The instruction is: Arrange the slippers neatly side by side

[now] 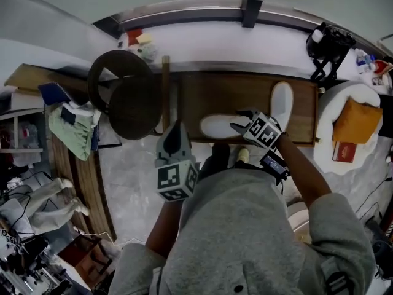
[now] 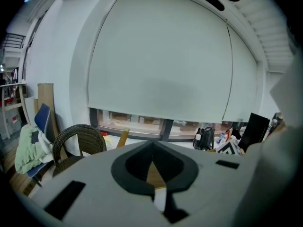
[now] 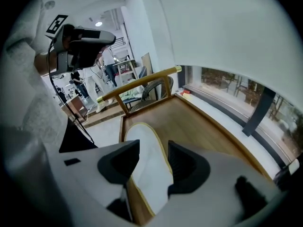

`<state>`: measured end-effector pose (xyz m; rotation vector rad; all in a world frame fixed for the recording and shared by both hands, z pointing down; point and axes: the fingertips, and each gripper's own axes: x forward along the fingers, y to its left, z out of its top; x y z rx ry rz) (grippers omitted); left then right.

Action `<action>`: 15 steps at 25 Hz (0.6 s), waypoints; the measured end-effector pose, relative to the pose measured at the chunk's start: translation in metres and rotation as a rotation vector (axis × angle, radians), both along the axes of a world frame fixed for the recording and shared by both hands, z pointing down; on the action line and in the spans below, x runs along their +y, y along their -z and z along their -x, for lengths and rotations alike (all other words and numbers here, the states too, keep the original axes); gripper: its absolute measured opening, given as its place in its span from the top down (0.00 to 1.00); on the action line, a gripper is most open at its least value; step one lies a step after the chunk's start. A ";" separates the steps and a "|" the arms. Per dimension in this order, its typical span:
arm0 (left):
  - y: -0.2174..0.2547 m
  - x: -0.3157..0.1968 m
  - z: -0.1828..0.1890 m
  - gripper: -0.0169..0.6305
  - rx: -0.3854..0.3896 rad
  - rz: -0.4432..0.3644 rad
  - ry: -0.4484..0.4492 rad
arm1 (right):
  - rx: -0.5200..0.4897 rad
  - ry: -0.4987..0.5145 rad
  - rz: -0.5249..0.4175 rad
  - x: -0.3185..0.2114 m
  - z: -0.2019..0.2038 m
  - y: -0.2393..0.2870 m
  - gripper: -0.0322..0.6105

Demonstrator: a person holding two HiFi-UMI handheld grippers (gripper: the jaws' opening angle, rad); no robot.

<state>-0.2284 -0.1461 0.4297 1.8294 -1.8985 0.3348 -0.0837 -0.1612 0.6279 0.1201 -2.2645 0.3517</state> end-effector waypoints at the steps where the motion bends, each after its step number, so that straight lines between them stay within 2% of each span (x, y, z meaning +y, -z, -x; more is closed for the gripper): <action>1: -0.001 0.001 0.004 0.95 0.000 0.001 0.006 | 0.006 0.022 0.004 0.002 0.005 -0.003 0.68; 6: -0.003 0.003 0.023 0.95 0.000 0.000 0.026 | 0.080 0.132 0.035 0.015 0.017 -0.038 0.68; 11: -0.003 0.007 0.038 0.95 -0.005 0.003 0.053 | 0.144 0.182 0.096 0.027 0.013 -0.059 0.68; 15: -0.008 0.008 0.045 0.95 -0.011 0.012 0.061 | 0.158 0.197 0.096 0.028 0.012 -0.065 0.68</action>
